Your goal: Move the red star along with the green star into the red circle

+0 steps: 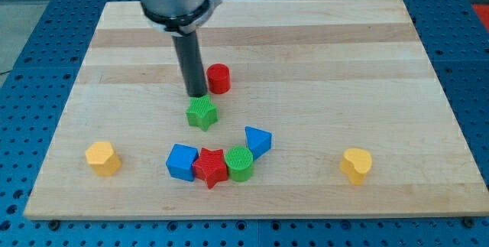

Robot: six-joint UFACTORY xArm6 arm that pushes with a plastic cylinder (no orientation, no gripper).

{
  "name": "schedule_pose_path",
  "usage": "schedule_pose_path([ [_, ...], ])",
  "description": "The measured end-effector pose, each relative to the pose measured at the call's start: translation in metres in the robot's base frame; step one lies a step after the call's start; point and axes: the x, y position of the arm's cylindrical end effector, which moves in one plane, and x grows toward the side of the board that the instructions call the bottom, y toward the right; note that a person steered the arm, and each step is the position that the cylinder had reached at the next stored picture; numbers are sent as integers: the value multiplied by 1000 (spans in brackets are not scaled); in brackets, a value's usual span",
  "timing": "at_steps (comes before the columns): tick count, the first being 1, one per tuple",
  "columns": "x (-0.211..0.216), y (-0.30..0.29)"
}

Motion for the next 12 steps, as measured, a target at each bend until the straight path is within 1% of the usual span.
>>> schedule_pose_path([
  [1, -2, 5],
  [2, -5, -48],
  [3, -5, -121],
  [4, 30, -133],
  [5, 61, -119],
  [6, 75, -92],
  [7, 97, -85],
  [9, 169, -82],
  [10, 192, -46],
  [11, 191, -1],
  [12, 176, 15],
])
